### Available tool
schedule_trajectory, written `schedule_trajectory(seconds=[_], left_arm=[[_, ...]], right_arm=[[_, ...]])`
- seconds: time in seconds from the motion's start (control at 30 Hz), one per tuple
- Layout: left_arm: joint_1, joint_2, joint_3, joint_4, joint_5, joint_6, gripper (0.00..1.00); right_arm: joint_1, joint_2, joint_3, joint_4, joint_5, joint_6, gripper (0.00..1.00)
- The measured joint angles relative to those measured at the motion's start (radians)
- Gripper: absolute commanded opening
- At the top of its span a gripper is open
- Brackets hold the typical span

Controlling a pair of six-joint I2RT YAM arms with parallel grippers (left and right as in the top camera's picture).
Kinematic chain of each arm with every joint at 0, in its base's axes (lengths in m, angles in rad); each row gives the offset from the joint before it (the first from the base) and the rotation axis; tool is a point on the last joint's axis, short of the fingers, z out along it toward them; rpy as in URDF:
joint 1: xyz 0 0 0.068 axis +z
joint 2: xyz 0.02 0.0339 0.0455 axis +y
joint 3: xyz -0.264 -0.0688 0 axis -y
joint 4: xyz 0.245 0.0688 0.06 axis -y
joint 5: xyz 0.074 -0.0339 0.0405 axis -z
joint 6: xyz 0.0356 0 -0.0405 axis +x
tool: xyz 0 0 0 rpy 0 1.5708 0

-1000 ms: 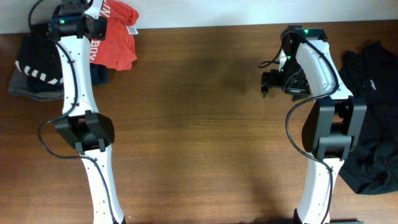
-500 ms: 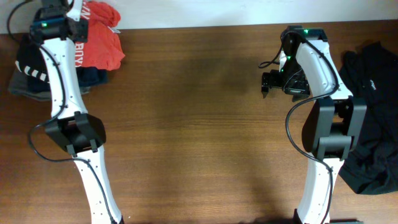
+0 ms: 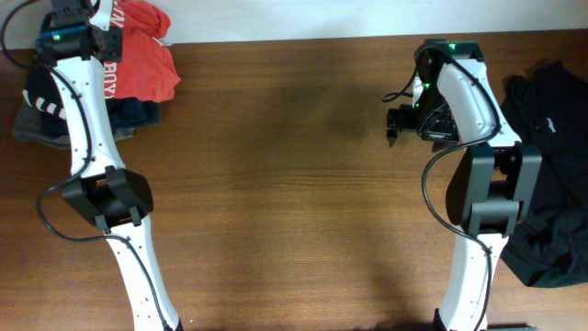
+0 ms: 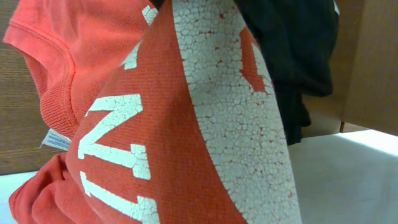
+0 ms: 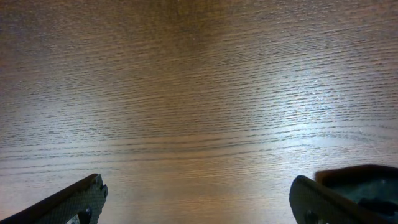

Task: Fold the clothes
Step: 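Place the folded shirt on top of the dark stack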

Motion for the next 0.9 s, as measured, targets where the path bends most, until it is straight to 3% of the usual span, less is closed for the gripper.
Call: schedule_trajectory(seconds=[0.77, 0.9], left_arm=[[0.113, -0.069, 0.004, 0.026, 0.025, 0.000, 0.00], [0.150, -0.071, -0.016, 0.045, 0.063, 0.000, 0.08]], right_arm=[[0.000, 0.000, 0.000, -0.034, -0.003, 0.000, 0.99], [0.000, 0.000, 0.000, -0.036, -0.031, 0.000, 0.99]])
